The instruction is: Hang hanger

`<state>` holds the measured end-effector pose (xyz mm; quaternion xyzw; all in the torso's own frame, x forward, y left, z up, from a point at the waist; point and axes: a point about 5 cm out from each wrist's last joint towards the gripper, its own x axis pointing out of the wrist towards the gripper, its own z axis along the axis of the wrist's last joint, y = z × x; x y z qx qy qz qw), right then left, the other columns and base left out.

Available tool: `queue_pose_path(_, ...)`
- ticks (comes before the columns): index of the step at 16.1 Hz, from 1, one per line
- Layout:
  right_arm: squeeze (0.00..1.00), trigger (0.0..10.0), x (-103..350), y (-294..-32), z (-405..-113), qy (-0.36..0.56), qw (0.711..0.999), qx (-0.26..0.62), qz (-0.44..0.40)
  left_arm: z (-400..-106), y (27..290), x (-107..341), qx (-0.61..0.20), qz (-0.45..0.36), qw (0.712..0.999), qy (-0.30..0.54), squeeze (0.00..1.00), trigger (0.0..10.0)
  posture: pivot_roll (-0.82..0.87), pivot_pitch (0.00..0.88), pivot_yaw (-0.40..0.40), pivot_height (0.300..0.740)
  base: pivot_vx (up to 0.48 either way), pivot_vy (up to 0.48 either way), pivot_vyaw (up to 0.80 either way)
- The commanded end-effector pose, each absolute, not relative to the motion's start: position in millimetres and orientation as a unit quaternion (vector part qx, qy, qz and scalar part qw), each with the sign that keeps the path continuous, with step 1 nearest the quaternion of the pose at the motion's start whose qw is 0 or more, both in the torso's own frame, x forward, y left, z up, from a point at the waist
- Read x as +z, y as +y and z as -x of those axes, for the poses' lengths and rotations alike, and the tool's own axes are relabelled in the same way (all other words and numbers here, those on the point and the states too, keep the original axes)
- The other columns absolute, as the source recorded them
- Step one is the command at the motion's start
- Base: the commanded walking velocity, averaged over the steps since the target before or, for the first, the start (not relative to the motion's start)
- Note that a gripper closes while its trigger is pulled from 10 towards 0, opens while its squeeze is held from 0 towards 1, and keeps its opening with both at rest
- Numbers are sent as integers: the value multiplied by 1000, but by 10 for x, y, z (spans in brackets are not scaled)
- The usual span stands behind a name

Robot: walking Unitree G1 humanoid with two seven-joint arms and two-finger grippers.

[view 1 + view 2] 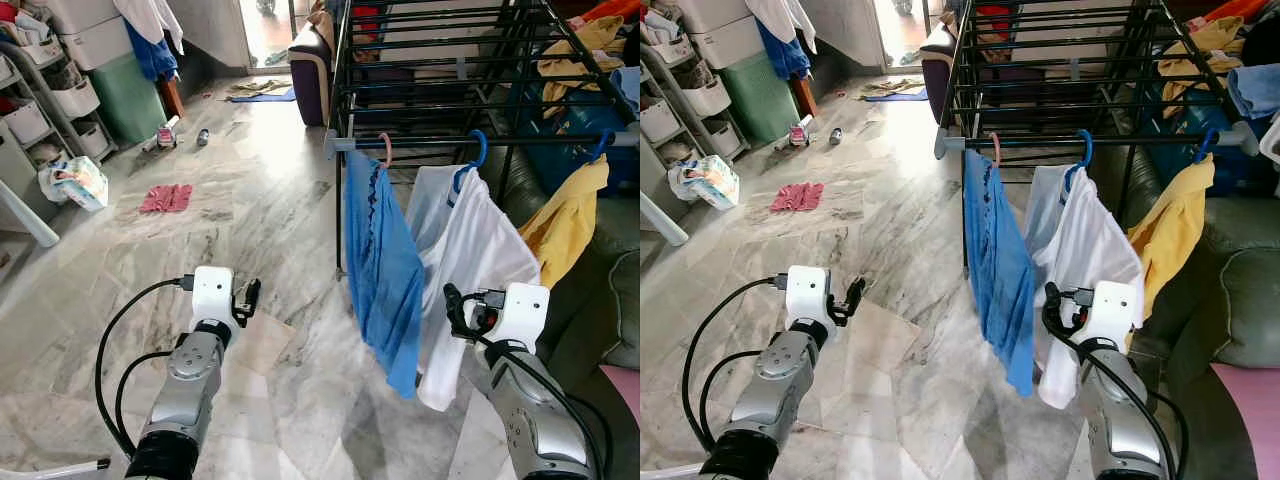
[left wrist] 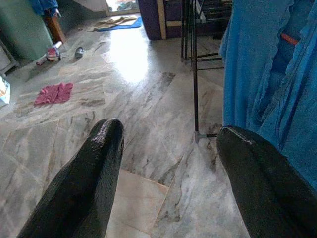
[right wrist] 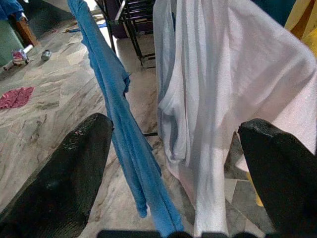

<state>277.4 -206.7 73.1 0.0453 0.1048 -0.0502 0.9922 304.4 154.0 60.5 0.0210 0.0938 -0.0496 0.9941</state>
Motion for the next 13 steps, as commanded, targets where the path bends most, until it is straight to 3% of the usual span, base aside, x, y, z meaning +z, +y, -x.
queue_pose_path(1,0,10000,1395,-2001,-2879,38,991,-126,15,-3323,1772,1104,-28,5,997,67,0,10000,-84,0,42,740,0,0,0)
queue_pose_path(6,0,10000,1389,-1978,-2884,34,991,-126,4,-3353,1771,1116,-38,3,997,68,0,10000,-86,0,46,740,0,0,0)
queue_pose_path(7,0,10000,1243,-1869,-2882,22,993,-109,-30,-3412,1667,1142,-119,-25,991,63,0,10000,-64,8,64,740,0,0,0)
queue_pose_path(8,0,10000,1226,-1859,-2881,22,994,-105,-33,-3412,1657,1140,-126,-27,990,63,0,10000,-64,9,63,740,0,0,0)
queue_pose_path(13,0,10000,1254,-1919,-2877,32,995,-96,-10,-3355,1774,1141,-107,-36,992,61,0,10000,-42,14,34,740,0,0,0)
